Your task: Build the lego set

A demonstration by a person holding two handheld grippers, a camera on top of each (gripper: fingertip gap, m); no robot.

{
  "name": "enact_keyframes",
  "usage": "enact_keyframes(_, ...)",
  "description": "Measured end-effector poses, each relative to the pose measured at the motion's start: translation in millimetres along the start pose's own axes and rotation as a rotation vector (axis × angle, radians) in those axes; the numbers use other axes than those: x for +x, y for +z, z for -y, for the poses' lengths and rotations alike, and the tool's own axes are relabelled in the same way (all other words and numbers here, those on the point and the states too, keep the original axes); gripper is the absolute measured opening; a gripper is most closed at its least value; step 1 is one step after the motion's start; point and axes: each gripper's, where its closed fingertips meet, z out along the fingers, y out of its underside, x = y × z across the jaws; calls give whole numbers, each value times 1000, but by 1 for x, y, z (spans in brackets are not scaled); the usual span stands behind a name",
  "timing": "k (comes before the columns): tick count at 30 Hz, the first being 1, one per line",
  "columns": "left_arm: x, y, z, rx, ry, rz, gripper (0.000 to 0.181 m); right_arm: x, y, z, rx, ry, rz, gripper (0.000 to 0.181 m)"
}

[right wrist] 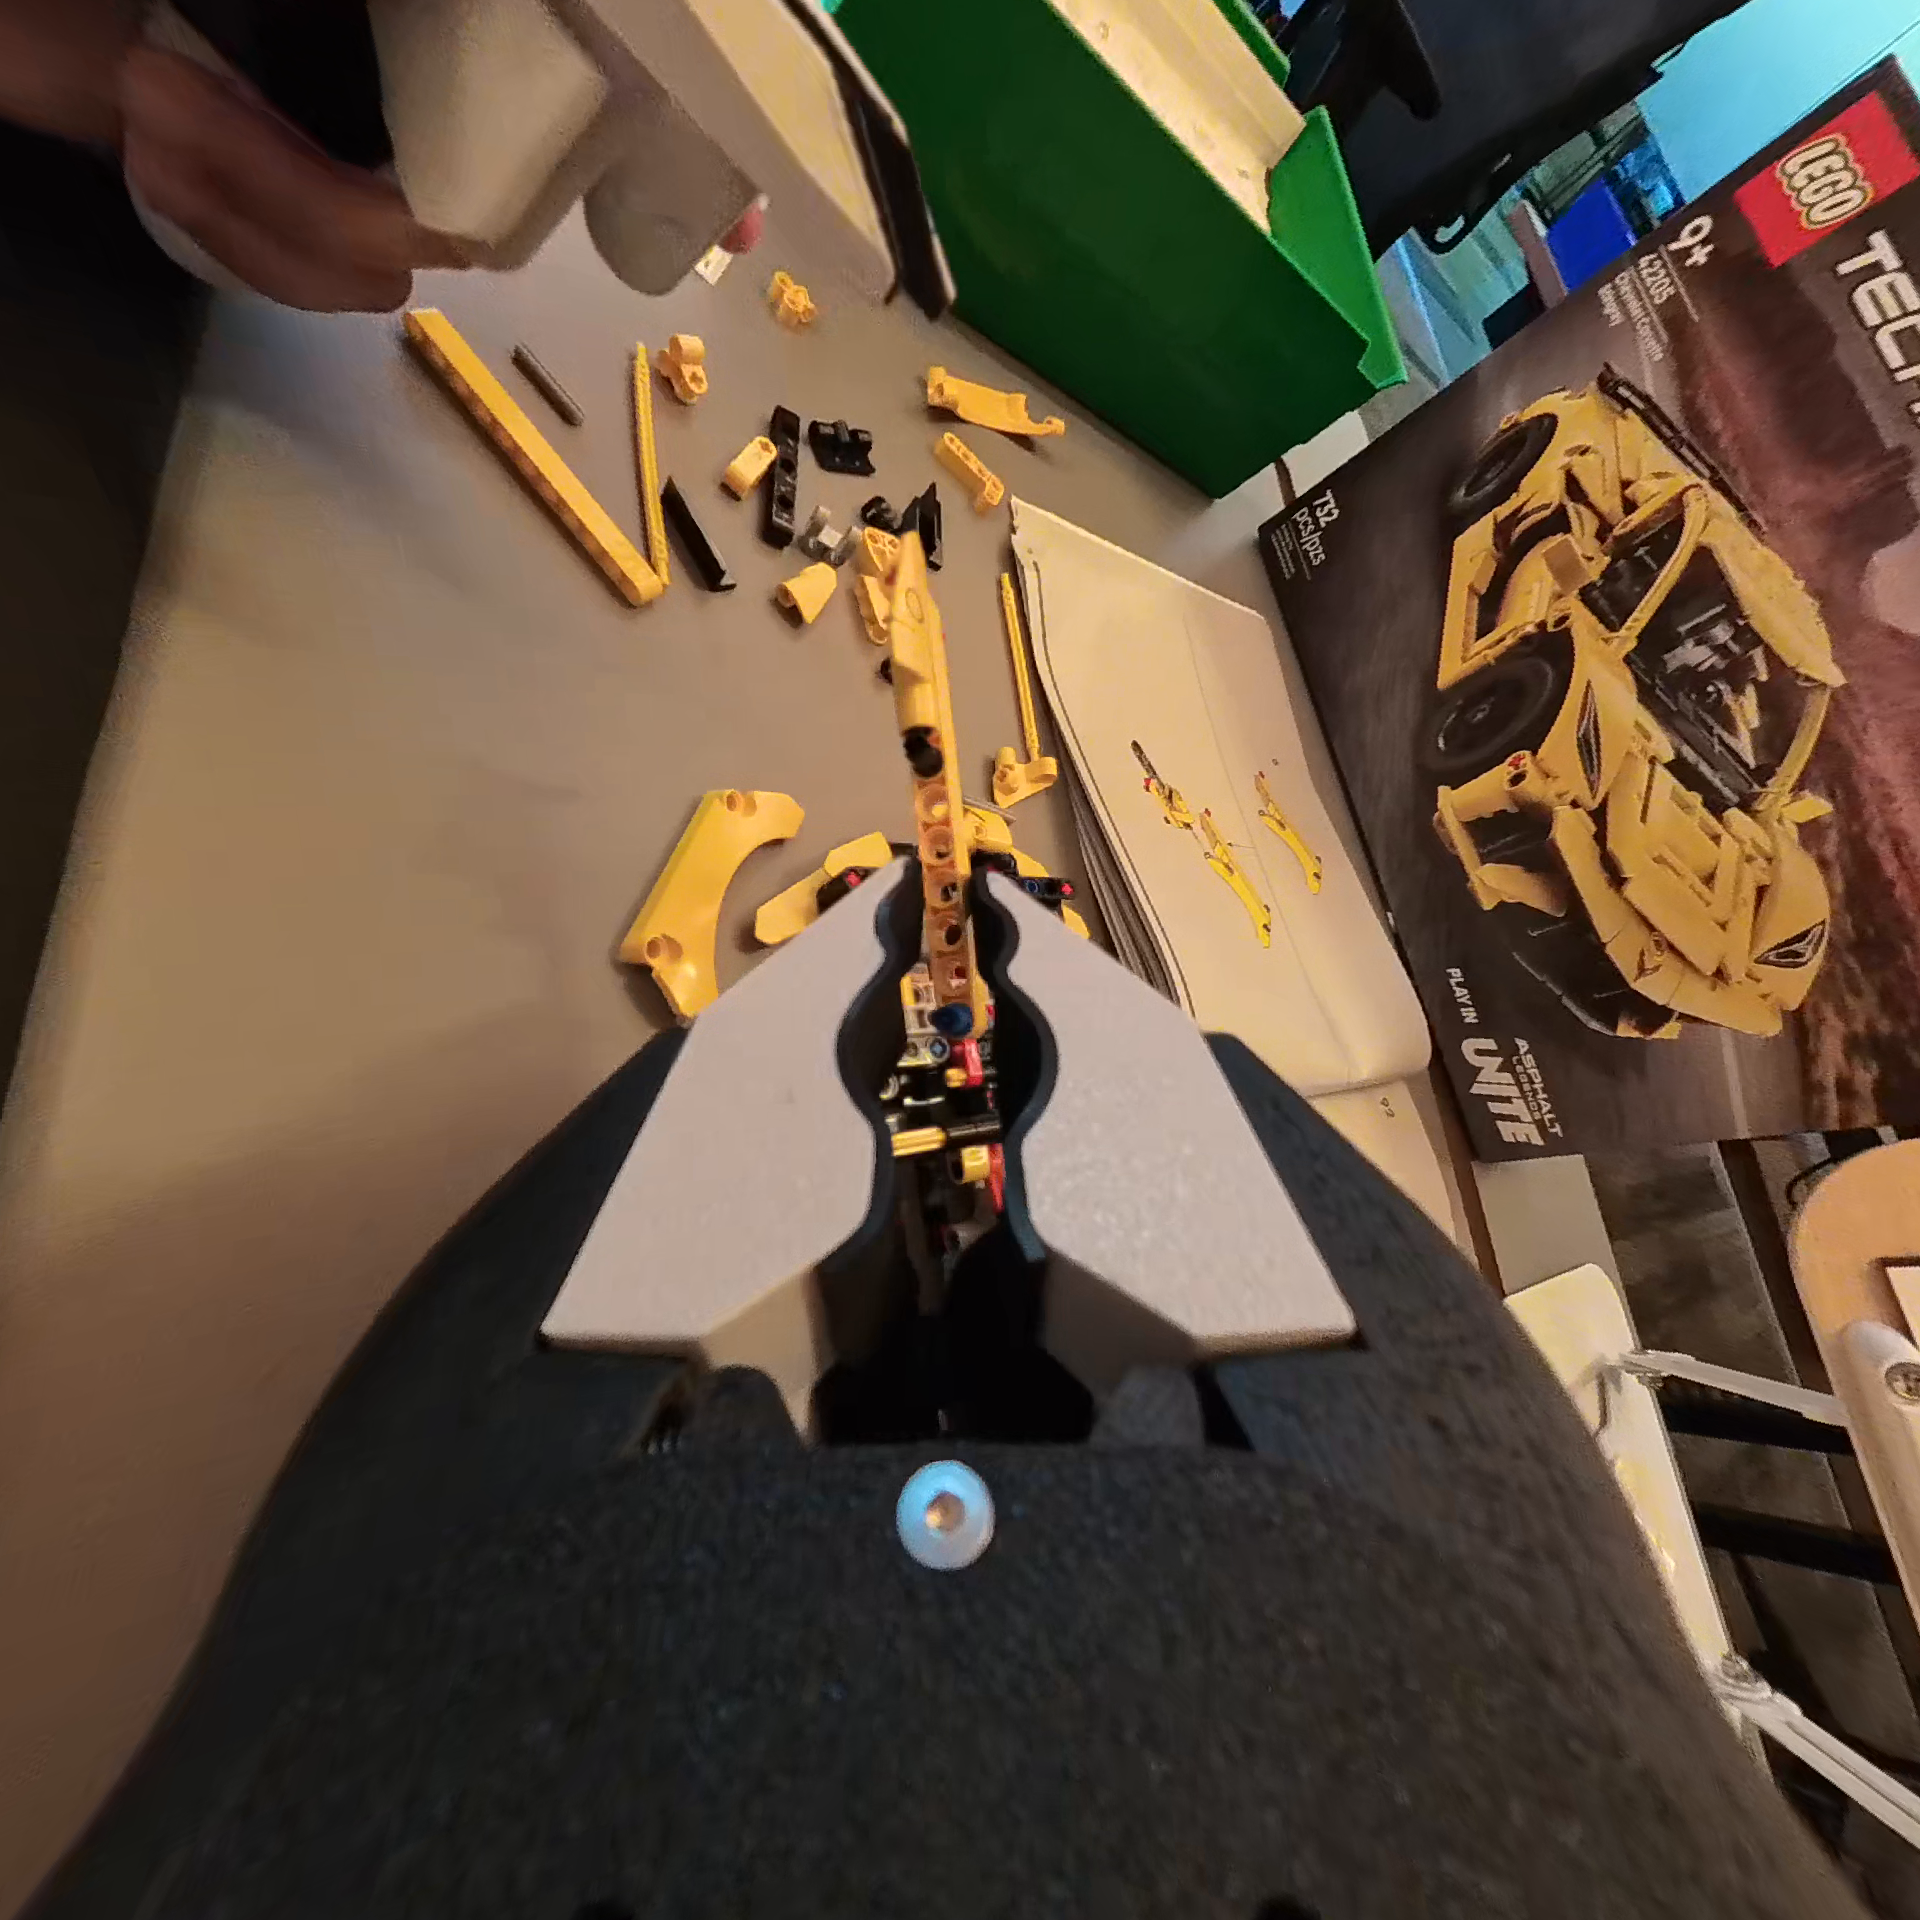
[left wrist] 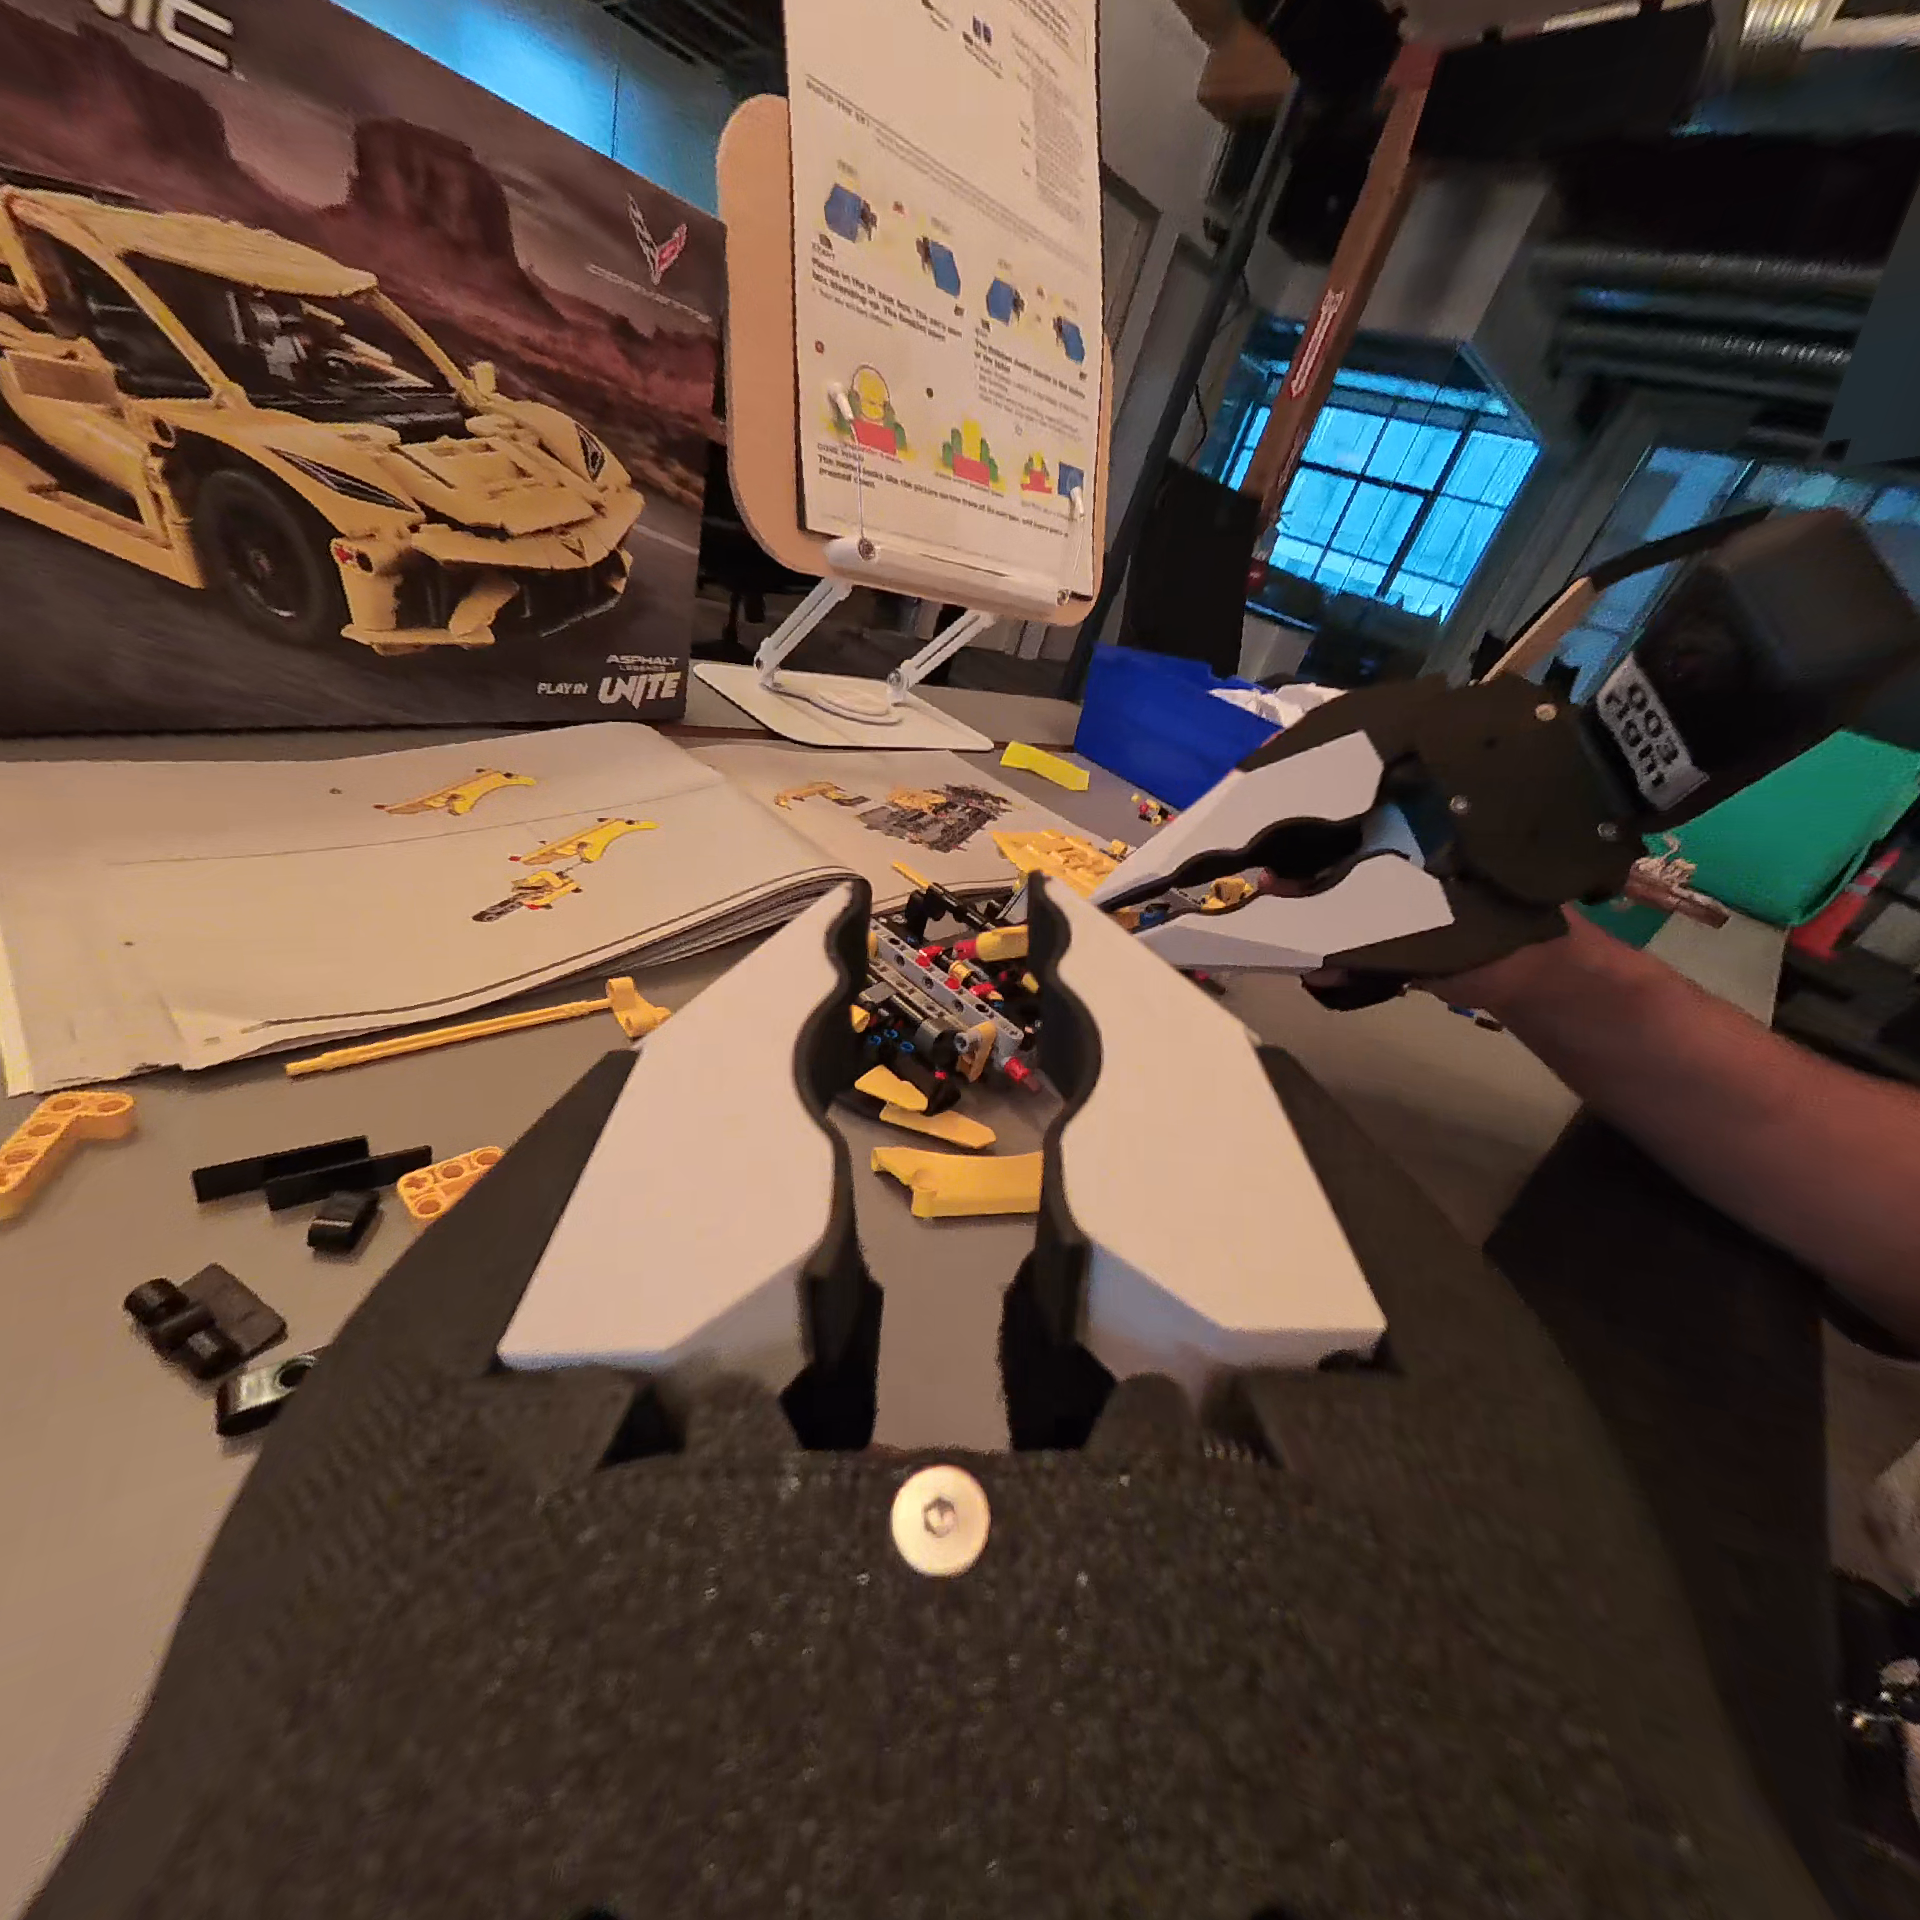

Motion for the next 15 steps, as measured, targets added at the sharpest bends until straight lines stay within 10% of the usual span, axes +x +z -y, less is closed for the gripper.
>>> enact_keyframes(15,-7,-6,10,71,-20,27,30,-1,1,-2,-16,-9,-6,8)
